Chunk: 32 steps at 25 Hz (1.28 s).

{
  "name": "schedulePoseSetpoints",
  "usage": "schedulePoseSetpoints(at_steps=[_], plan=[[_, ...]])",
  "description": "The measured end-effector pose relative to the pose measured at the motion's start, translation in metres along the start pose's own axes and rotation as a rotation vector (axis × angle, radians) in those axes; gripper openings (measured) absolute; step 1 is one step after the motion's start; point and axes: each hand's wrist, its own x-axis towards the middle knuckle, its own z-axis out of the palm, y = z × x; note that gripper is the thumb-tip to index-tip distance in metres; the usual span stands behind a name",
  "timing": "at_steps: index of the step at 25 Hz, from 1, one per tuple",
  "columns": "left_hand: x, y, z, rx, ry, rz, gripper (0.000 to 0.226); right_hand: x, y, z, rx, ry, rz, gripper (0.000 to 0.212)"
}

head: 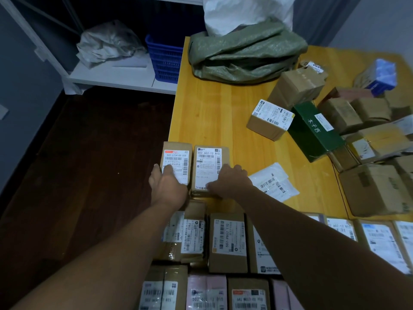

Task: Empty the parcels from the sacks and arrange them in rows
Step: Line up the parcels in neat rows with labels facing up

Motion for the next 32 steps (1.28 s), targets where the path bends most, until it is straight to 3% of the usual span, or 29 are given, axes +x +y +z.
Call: schedulePoseSetpoints(at_steps=[3,9,21,28,32], plan=[[0.0,-0.001,-0.002,0.008,-0.055,-0.023,0.055,0.004,-0.001,0.006,0.104,0.108,-0.079,0.077],[-0.001,-0.008,-0.003,0.002,-0.112,-0.048,0.056,0.007,0.004,0.011,0.039,-0.001,-0.153,0.089],[-0.005,-0.002,-0.015,-0.008,-0.136,-0.057,0.049,0.002,0.003,0.013,0.068,-0.004,-0.146,0.087],[0.001,0.036,-0.01,-0.152,0.097,0.128,0.048,0.005,0.031,-0.025,0.084,0.059,-0.02,0.055],[-0.002,0.079,0.015,-0.249,0.053,0.23,0.044,0.02,0.069,-0.052,0.047,0.079,0.072,0.042]])
